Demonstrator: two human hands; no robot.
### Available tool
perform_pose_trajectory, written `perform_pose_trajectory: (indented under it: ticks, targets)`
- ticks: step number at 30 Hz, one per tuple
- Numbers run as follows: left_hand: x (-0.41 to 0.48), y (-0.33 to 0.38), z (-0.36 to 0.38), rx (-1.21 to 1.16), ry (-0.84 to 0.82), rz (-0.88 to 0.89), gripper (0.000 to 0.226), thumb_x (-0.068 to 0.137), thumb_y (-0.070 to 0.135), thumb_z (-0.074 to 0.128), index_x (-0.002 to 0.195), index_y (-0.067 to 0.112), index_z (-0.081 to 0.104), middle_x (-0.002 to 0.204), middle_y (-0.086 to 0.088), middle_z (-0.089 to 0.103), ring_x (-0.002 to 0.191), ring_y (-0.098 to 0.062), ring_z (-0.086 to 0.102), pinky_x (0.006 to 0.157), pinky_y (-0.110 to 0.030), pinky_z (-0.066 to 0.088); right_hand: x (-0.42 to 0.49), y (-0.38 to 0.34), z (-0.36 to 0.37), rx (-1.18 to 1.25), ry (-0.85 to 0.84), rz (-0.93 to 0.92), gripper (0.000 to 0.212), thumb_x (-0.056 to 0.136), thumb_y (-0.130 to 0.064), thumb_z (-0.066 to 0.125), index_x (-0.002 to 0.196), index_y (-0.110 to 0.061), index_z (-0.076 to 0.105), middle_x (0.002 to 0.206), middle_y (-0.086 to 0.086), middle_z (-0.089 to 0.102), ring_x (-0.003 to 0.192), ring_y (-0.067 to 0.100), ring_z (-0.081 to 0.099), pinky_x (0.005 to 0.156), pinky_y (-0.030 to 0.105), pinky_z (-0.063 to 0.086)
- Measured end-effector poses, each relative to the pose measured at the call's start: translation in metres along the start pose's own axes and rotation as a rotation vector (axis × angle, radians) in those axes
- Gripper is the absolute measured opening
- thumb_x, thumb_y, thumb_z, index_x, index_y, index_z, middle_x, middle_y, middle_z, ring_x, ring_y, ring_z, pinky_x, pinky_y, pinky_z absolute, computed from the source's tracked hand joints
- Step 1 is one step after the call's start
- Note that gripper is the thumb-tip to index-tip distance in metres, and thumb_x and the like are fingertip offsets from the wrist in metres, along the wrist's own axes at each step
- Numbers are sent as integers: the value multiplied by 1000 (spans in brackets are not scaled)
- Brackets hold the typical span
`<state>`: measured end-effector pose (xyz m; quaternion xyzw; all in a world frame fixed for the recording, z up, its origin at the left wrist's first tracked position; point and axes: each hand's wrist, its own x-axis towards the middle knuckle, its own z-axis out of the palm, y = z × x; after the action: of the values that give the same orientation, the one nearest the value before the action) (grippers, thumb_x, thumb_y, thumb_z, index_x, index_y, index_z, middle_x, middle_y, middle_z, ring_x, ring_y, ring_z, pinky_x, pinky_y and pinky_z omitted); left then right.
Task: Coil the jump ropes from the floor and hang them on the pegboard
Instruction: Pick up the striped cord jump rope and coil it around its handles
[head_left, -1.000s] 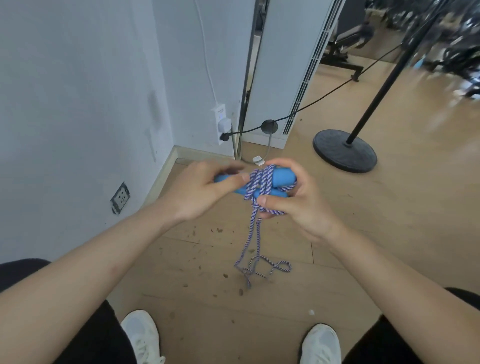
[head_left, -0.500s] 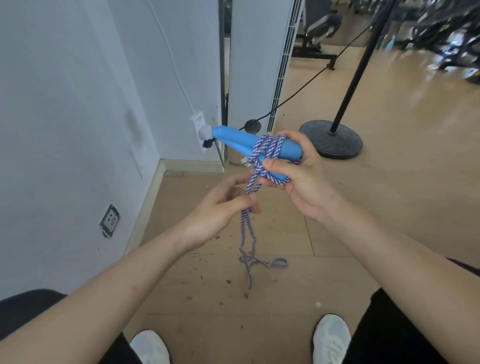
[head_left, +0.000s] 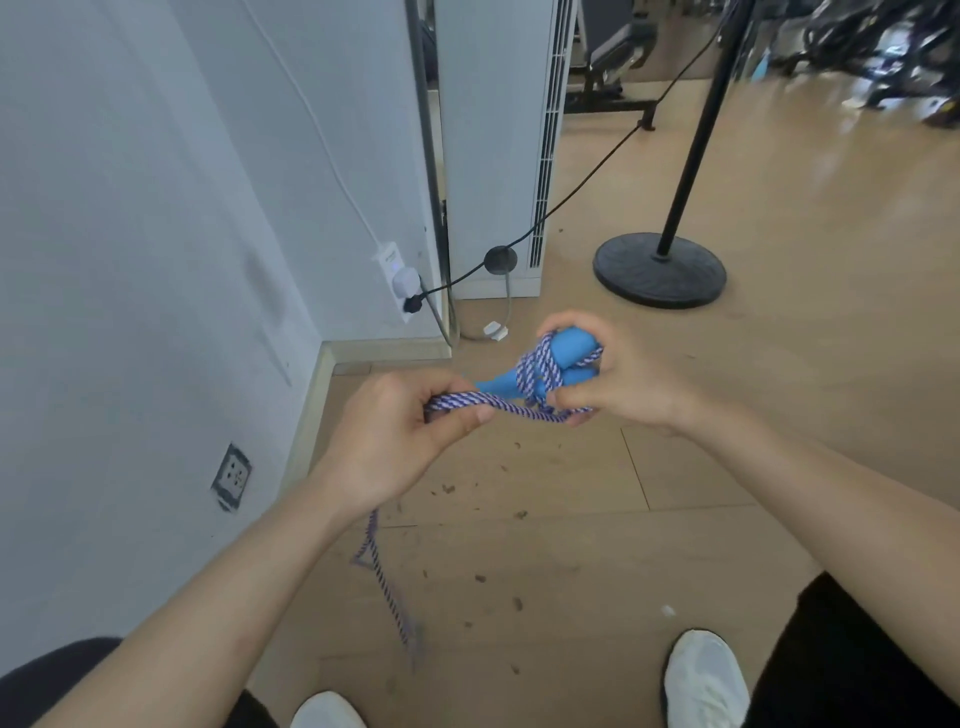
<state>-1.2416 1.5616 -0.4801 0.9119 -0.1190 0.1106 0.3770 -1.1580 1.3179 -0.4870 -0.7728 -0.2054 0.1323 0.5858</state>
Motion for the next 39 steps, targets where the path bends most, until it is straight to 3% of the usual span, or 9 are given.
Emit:
perform_pose_trajectory:
  ticks: [5,13,17,22,26,30,33,36,39]
  targets:
    - [7,-7,-6,-124,-2,-46,10,84,37,78,82,27,76,66,5,66,56,-6,49,59,-29,41,-7,-3,7,15,-331,42,55,76,20,69,114,-18,57,100,15,63,77,31,69,59,42,60]
    - [11,-17,-7,-343,-43,-99,9,92,29,67,87,26,73,68,14,63,67,-2,51,66,-18,41,-6,-11,-5,341,-543,159,58,69,15,61,117,-17,51,91,13,63,63,29,60,48,33,50]
    - [9,-19,-8,-377,4,-145,16,98,17,60,102,13,75,56,19,52,52,2,44,54,-9,33,1,-5,-12,537,-487,166,60,62,1,64,116,-21,53,91,12,64,67,34,65,44,26,45]
    - [9,-25,-11,-357,27,-141,15,97,16,63,106,15,75,52,19,54,46,2,43,51,-9,31,2,-2,-11,621,-458,142,63,58,-2,67,116,-21,52,94,9,67,67,33,68,42,22,43]
    - [4,-31,-9,-170,-1,-8,24,99,22,61,91,41,73,58,14,53,51,-2,41,53,-21,37,4,-2,-10,700,-366,143,81,56,-15,88,127,-22,49,105,6,70,78,32,72,45,21,48]
    - [-5,-33,0,183,-107,113,32,99,35,54,71,24,44,61,9,43,59,-6,43,56,-32,35,9,-3,-7,764,-117,184,64,81,-3,67,139,-17,46,112,15,70,82,33,72,49,19,52]
    - [-13,-25,8,253,-196,185,27,99,26,57,75,23,45,62,14,48,59,-5,44,56,-29,31,12,0,-4,730,13,172,55,84,-1,65,135,-10,49,119,22,64,87,38,70,53,20,55]
    - [-15,-20,8,294,-224,246,23,99,32,55,82,17,52,63,11,43,60,-12,37,58,-34,36,13,4,1,635,126,157,41,86,4,68,120,-16,55,117,16,63,92,38,67,58,25,57]
    - [-15,-16,5,294,-233,260,27,98,42,50,91,19,62,66,8,50,62,-13,43,62,-37,45,10,9,5,430,173,93,47,83,7,72,122,-14,55,110,8,63,87,31,71,64,35,60]
